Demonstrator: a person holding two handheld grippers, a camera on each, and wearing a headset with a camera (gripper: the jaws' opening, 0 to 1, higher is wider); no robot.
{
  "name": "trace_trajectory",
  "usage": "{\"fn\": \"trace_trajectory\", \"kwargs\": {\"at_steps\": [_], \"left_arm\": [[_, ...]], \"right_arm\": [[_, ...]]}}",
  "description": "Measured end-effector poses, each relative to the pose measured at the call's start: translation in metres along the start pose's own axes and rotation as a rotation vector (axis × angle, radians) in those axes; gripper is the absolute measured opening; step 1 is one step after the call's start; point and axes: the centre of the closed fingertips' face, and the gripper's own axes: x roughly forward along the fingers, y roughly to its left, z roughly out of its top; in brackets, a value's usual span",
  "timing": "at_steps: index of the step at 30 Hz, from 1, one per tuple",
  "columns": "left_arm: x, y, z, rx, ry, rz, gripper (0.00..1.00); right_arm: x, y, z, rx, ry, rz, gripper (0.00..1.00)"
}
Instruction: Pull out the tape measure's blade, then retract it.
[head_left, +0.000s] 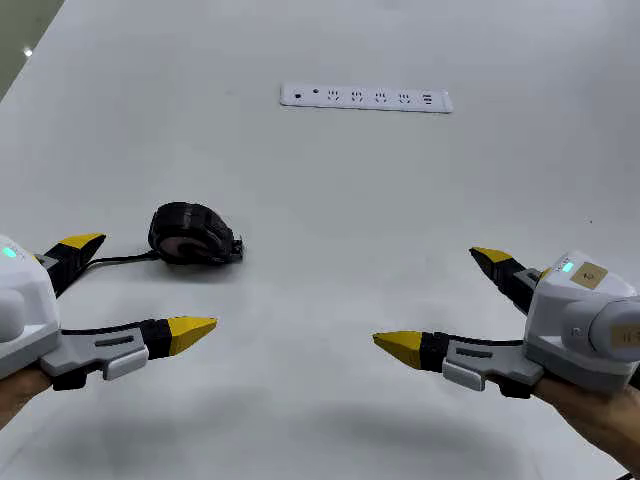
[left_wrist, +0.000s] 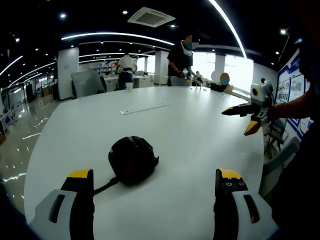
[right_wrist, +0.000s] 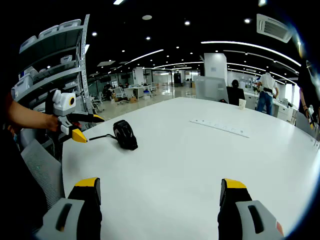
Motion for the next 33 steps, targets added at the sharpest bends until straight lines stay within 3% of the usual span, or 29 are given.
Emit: {"fn": "trace_trajectory", "kwargs": {"at_steps": [33], "left_arm": [[-0.0005, 0.0012, 0.0007, 0.015, 0.004, -0.004, 0.99]], "right_arm": [[0.0013, -0.0014, 0.0004, -0.018, 0.004, 0.006, 0.99]]}}
